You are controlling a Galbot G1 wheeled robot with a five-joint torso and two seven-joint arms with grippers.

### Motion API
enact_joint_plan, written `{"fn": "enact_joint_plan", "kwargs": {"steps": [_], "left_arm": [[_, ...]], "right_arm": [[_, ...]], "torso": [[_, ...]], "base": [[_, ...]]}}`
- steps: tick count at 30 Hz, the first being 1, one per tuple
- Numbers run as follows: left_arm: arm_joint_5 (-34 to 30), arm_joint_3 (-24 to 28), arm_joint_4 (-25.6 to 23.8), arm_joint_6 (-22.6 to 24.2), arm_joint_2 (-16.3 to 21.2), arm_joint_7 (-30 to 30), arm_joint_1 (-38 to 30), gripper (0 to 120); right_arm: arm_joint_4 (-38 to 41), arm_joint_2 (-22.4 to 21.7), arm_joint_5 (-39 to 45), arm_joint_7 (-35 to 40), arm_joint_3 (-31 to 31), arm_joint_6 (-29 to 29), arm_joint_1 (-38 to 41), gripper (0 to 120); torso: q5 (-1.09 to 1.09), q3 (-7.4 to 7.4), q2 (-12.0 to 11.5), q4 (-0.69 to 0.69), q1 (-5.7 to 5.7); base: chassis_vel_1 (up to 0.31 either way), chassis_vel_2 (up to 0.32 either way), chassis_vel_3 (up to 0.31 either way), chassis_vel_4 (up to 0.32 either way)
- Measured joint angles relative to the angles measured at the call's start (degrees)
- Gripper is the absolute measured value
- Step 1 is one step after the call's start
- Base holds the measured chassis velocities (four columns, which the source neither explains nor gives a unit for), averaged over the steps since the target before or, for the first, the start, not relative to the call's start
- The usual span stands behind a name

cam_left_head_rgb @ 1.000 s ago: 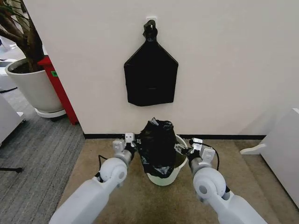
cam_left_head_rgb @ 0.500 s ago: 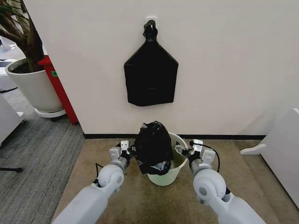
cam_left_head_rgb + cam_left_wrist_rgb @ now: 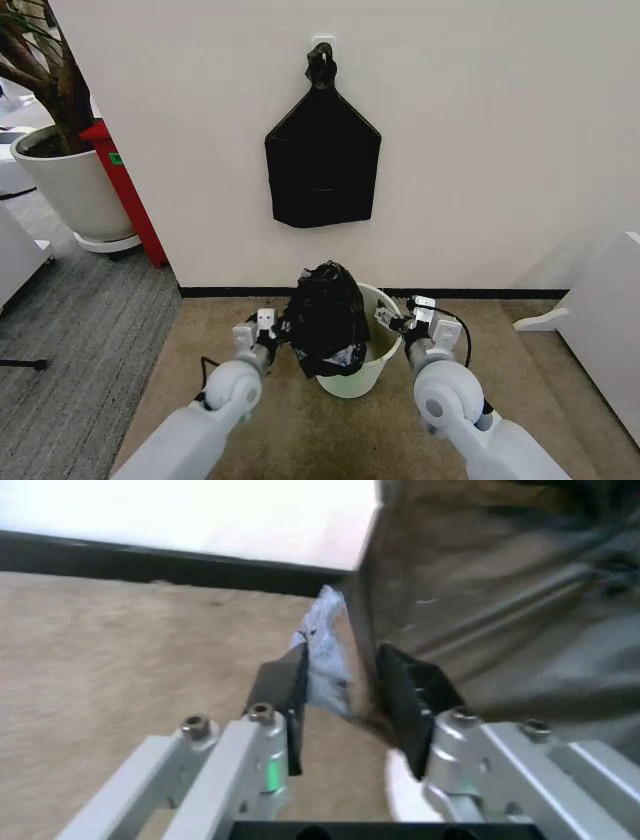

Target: Place the garbage bag over the trash bin.

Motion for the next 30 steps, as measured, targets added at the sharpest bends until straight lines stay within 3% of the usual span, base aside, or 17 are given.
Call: {"fn": "enact_joint_plan", "kwargs": {"steps": [8, 12, 13, 19, 20, 24, 30], "left_arm": [[0.0, -1.3, -0.4, -2.6, 1.6, 0.0, -0.3, 64], [-1.2, -1.8, -1.4, -3.3, 1.7, -0.1, -1.0, 84], [-1.2, -1.8, -1.4, -3.3, 1.7, -0.1, -1.0, 84], [-6.5, 0.5, -12.5, 3.8, 5.8, -3.1, -4.3, 100], [-6.5, 0.5, -12.5, 3.8, 5.8, -3.1, -4.3, 100], [-9.5, 5.0, -14.4, 11.5, 5.1, -9.1, -9.2, 100], [-12.5, 9.5, -13.5, 17.0, 2.2, -18.2, -13.8, 100]], "right_arm": [[-0.2, 0.3, 0.0, -0.6, 0.2, 0.2, 0.2, 100], [-0.2, 0.4, -0.2, -0.7, 0.4, 0.2, 0.1, 100], [-0.2, 0.4, -0.2, -0.7, 0.4, 0.2, 0.1, 100], [-0.8, 0.8, -1.7, -1.7, 0.5, 0.5, -0.6, 100], [-0.8, 0.8, -1.7, -1.7, 0.5, 0.5, -0.6, 100], [-1.0, 1.3, -1.8, -1.7, 0.0, 0.6, -0.3, 100], [-0.7, 1.2, -1.8, -1.7, 0.0, 0.6, -0.8, 100]], "torso": [[0.0, 0.0, 0.0, -0.02, 0.0], [-0.03, 0.01, 0.0, -0.01, 0.0], [-0.03, 0.01, 0.0, -0.01, 0.0], [0.01, 0.0, 0.0, -0.02, 0.0], [0.01, 0.0, 0.0, -0.02, 0.0], [0.0, 0.0, 0.0, -0.02, 0.0], [0.0, 0.01, 0.0, -0.02, 0.0]], "base": [[0.0, 0.0, 0.0, 0.0], [0.0, 0.0, 0.0, 0.0], [0.0, 0.0, 0.0, 0.0], [0.0, 0.0, 0.0, 0.0], [0.0, 0.0, 0.0, 0.0], [0.0, 0.0, 0.0, 0.0], [0.0, 0.0, 0.0, 0.0]]}}
